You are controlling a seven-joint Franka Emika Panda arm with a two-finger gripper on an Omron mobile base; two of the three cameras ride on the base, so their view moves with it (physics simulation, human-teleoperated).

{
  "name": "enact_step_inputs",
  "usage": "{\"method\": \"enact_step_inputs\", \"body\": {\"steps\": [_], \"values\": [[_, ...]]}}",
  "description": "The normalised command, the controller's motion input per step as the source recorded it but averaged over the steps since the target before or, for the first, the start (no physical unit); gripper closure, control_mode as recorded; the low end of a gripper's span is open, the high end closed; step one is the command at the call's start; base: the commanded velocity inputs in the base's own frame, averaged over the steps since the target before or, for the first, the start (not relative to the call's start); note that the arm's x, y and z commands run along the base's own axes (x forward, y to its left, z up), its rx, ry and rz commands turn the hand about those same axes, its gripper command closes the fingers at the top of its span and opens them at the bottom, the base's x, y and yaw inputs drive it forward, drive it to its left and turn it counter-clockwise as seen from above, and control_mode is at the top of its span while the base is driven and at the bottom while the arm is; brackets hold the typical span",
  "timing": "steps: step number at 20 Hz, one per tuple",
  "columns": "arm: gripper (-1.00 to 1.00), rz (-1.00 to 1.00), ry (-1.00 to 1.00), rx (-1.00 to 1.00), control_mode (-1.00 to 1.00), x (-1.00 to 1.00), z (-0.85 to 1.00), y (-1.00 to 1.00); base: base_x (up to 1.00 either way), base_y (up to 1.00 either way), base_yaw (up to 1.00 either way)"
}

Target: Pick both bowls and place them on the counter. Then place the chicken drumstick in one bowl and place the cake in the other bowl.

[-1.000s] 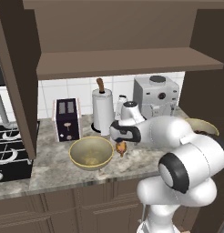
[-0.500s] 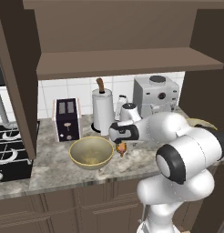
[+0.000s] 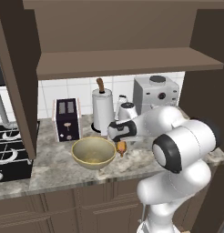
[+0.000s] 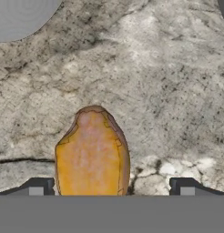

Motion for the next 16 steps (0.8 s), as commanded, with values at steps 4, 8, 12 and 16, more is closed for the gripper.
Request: {"method": "enact_step_inputs", "body": {"steps": [4, 8, 12, 16], "values": [[-1.00, 0.00, 0.00, 0.00, -1.00, 0.00, -0.08, 0.01, 0.00, 0.00, 0.00], [-1.00, 0.00, 0.00, 0.00, -1.00, 0.00, -0.09, 0.02, 0.00, 0.00, 0.00], [-1.00, 0.00, -0.01, 0.01, -1.00, 0.00, -0.02, 0.00, 0.00, 0.00, 0.00], [-1.00, 0.00, -0.01, 0.02, -1.00, 0.00, 0.00, -0.02, 0.00, 0.00, 0.00]]}}
